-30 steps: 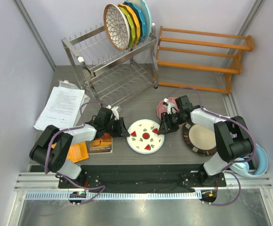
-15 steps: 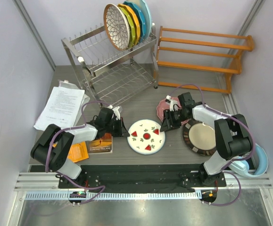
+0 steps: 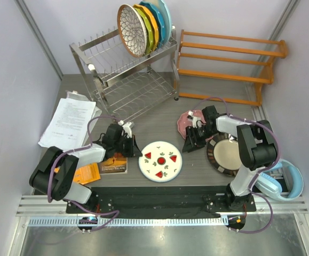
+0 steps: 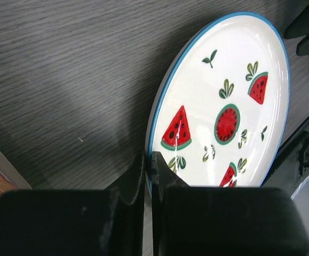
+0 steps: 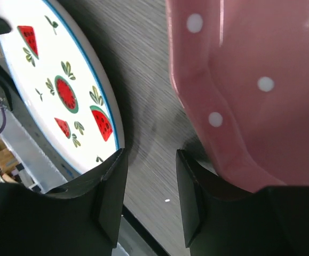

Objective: Load the plates into the dish rack

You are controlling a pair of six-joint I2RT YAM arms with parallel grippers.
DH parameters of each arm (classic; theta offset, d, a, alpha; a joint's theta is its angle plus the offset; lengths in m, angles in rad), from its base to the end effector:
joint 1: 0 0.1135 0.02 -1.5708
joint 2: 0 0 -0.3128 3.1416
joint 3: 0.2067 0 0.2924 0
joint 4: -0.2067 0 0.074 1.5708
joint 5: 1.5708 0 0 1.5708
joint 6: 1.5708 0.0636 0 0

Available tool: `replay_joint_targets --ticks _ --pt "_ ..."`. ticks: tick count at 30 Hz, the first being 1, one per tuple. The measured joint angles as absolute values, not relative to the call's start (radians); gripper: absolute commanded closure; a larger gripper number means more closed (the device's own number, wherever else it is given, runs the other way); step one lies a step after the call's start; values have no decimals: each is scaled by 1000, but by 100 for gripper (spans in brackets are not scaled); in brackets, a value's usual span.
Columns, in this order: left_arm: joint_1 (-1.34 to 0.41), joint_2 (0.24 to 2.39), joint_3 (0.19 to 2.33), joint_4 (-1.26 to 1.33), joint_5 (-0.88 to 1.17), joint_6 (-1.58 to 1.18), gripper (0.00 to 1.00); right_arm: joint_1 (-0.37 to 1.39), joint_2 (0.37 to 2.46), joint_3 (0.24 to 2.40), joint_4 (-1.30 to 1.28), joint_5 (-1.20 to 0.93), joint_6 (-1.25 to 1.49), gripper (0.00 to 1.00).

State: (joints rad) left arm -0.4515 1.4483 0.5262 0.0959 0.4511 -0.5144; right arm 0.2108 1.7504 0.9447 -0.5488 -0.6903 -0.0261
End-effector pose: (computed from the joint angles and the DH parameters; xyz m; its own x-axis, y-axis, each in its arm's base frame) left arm 0.2501 -0.1521 0.1357 -0.9000 -0.0557 -0.4322 0.2477 0.7506 -0.6125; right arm 0.3277 0.1115 0.1362 -0.9471 -0.2232 -0.2308 -0.3198 0.7198 0.6161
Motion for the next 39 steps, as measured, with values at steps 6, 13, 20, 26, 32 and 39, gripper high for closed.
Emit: replay_joint_targets --ticks 6,13,20,26,32,39 --pt "-450 1449 527 97 455 -512 100 222 1797 965 -575 -788 -73 50" --pt "-449 1470 543 101 466 -515 100 284 1877 1019 -651 -877 -141 49" --pt "-446 1497 563 106 473 -512 100 335 1932 1061 -698 -919 -164 50" --pt "-443 1497 563 107 472 -513 100 334 1949 1069 -669 -941 -105 50" --pt "-437 1497 563 106 464 -513 100 334 1951 1062 -538 -926 27 67" --pt "-436 1493 562 105 450 -514 97 334 1957 1047 -484 -917 82 99"
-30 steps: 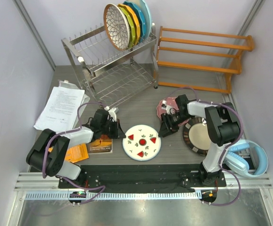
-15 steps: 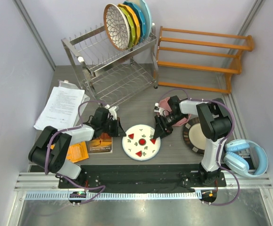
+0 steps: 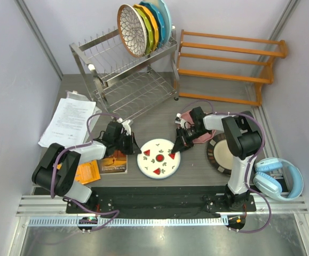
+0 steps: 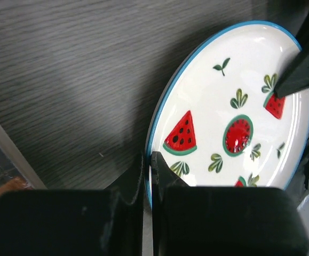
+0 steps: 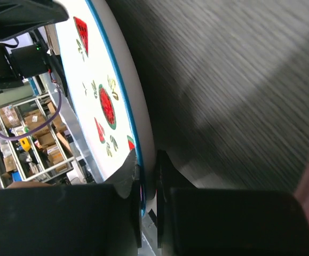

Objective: Load the plates into the dish rack

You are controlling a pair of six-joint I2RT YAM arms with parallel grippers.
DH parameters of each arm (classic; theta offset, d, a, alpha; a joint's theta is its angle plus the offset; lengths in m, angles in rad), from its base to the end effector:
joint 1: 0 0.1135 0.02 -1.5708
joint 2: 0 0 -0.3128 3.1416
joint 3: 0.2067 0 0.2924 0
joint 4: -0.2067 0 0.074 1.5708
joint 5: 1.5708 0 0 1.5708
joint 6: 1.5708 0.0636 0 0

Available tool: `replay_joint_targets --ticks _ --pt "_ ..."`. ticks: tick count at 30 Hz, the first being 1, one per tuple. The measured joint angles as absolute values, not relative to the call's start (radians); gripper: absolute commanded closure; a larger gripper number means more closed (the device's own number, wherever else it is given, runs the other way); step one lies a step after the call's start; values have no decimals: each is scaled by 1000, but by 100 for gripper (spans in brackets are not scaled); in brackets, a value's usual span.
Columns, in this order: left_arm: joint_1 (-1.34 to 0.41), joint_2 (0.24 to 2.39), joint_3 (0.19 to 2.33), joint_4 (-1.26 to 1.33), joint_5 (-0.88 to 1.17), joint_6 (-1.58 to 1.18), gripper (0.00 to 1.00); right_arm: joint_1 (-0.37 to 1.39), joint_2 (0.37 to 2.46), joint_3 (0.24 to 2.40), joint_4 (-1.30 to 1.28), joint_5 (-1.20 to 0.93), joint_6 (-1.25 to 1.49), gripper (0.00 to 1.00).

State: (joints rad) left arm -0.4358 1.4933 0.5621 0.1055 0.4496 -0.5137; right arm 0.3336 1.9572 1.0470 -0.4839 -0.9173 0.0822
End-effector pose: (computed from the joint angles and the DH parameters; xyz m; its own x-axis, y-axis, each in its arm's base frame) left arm 0.2637 -0.1533 0.1351 -0.8984 -0.0698 -0.4336 0.2364 0.7552 -0.6114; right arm 0.3431 0.1724 0.1032 -0.9542 -0.2778 -0.1110 -0.2534 0.5534 0.7934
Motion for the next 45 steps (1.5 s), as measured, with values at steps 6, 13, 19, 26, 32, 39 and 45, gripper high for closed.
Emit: replay_joint_targets --ticks 6,13,19,26,32,39,45 --pt "-437 1472 583 54 403 -482 50 347 1951 1050 -461 -941 82 99" --pt "-443 1319 722 -156 369 -305 39 363 1847 1150 -646 -823 -73 99" --pt "-475 934 741 -310 318 -85 25 322 1712 1288 -819 -724 -191 99" --pt "-491 582 747 -359 107 135 17 306 1551 1568 -917 -617 -212 99" --pt "-477 599 732 -363 -67 255 11 307 1532 1917 -957 -555 -203 99" --pt "-471 600 707 -353 -127 296 1 310 1500 2078 -806 -463 -107 99" --pt "-471 611 706 -356 -85 290 1 390 1514 2094 -618 -241 -48 99"
